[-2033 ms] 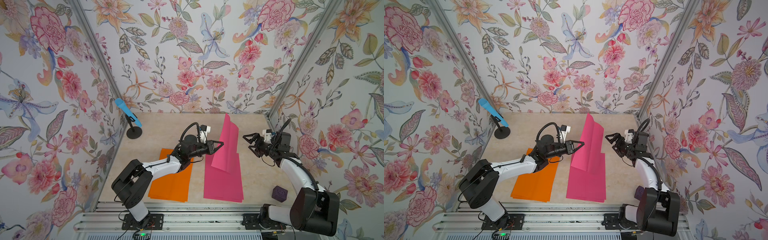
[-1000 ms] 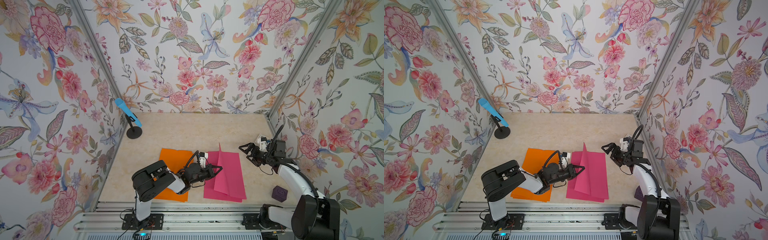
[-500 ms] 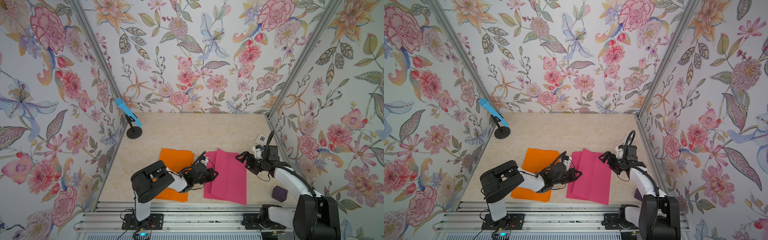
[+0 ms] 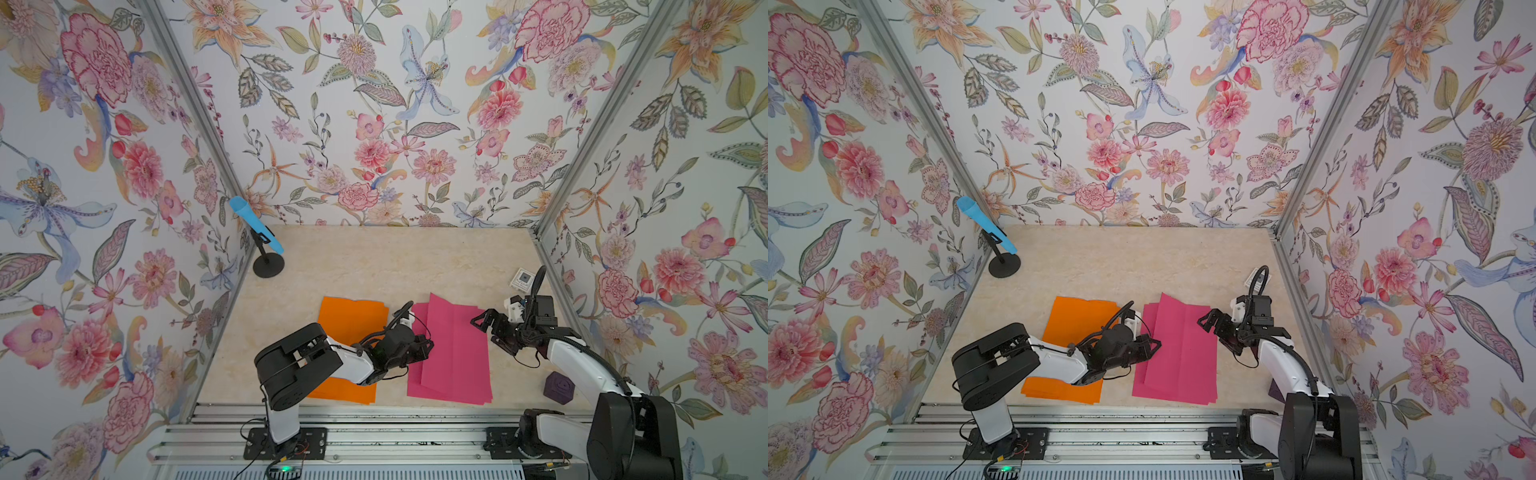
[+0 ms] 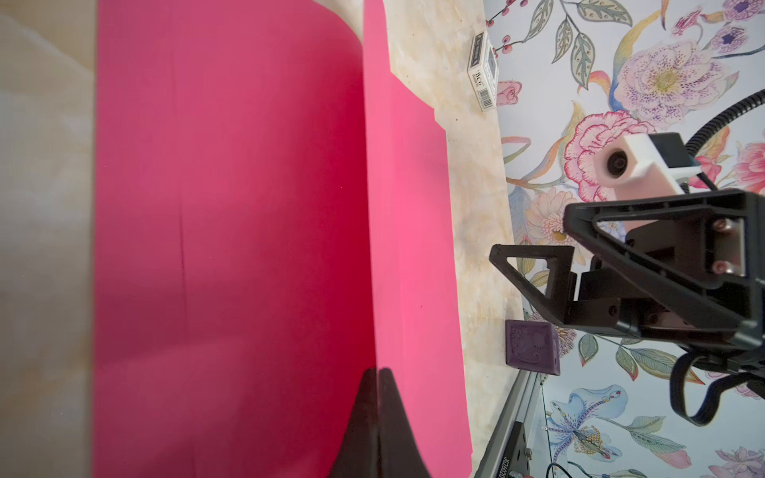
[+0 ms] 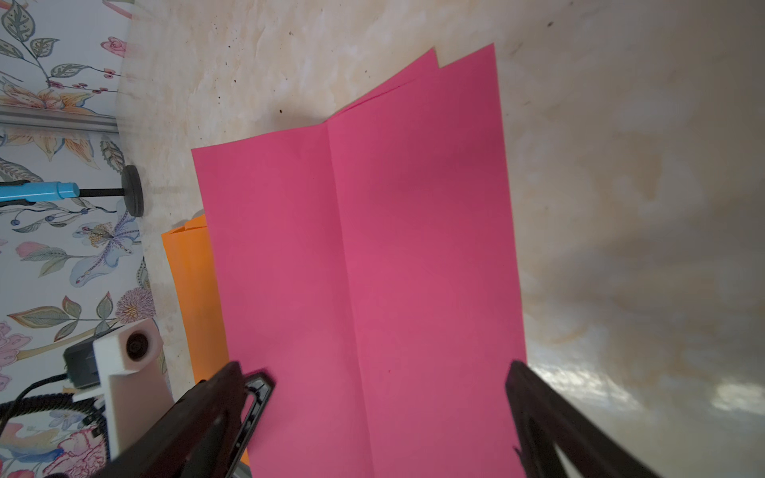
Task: Sort the scattered colored papers by color
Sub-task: Place the colored paper.
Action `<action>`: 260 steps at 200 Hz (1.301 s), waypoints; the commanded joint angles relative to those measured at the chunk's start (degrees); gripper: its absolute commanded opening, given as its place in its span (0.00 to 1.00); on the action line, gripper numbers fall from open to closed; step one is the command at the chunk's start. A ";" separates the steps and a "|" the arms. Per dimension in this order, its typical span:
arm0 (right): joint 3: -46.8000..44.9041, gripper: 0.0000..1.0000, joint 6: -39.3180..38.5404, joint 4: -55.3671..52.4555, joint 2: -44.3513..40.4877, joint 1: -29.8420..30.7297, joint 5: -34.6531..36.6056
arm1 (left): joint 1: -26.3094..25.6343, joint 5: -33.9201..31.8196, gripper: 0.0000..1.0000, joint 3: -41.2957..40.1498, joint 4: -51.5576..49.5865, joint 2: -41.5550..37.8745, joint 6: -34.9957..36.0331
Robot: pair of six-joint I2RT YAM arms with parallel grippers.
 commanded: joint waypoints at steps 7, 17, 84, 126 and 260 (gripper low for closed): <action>-0.67 1.00 -1.69 -0.87 0.78 0.24 0.69 | -0.81 -3.35 0.00 -0.28 -2.98 -1.67 -0.67; -0.84 1.00 -1.99 -0.83 1.13 0.28 0.62 | -0.78 -4.26 0.00 -0.46 -3.82 -2.61 -0.37; -1.21 1.00 -2.74 0.46 5.58 1.02 1.06 | -0.88 -5.56 0.65 -0.39 -7.52 -5.70 1.40; -0.12 1.00 -2.15 2.70 8.59 1.17 0.07 | -0.39 -10.78 0.80 2.27 -21.27 -12.03 7.79; 0.14 1.00 1.25 4.46 8.80 6.16 0.96 | 3.88 -0.53 0.81 -1.14 -10.80 -3.99 5.15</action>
